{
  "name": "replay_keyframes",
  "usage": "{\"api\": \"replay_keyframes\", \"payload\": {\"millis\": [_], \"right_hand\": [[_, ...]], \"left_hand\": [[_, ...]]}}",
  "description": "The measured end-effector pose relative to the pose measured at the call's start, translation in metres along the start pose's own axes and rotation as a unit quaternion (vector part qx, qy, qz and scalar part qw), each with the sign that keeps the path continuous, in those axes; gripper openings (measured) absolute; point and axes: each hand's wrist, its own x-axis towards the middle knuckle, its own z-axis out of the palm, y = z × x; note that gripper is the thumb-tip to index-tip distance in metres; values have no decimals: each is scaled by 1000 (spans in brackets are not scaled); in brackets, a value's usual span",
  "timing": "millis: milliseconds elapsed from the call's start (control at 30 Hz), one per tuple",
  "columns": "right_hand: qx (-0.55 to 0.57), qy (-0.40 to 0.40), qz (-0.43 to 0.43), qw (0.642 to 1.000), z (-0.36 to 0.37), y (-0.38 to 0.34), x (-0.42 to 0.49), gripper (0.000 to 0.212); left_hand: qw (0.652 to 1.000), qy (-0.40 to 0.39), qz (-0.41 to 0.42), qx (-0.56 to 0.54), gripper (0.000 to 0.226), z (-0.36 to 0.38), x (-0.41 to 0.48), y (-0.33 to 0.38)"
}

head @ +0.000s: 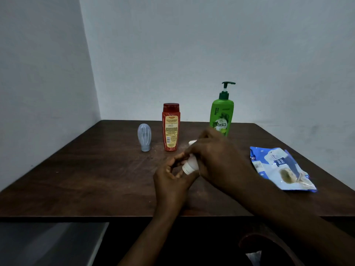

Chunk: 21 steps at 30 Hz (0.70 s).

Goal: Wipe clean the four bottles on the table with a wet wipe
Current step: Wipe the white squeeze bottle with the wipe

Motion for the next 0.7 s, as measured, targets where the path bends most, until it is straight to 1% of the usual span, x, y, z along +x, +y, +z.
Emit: {"api": "replay_keyframes", "payload": {"millis": [67,133,200,267,333,400,467,533,600,633,700], "right_hand": [[-2,-6,-24,1000,8,-7,-8,21],[5,-16,-43,999,17,-10,-14,19],[17,-24,-53,998,23,-10,-20,23],[28,-14,-52,998,24,-8,-25,27],[42,19,-21,999,20,-3,-25,30],[54,69,28,996,13,4,-19,35],[73,123,80,986,4,12,-12,32],[134,147,149,968,-8,22,-9,27],[252,113,212,938,-15,31,-10,25],[323,95,232,913,-16,34,-12,24],[438,106,255,855,-12,33,-20,20]], "left_hand": [[1000,7,8,-8,46,0,1,3],[999,11,13,-33,49,-1,1,5],[999,9,15,-45,52,-1,1,6],[999,5,21,-42,52,-1,1,5],[999,8,27,-34,54,-1,1,3],[999,11,36,-27,57,0,1,2],[999,12,44,-17,56,0,0,1],[999,12,48,-15,54,0,0,-1],[999,17,47,-18,53,-1,0,-2],[999,20,46,-19,53,-1,0,-1],[998,21,49,-16,53,0,0,1]]}}
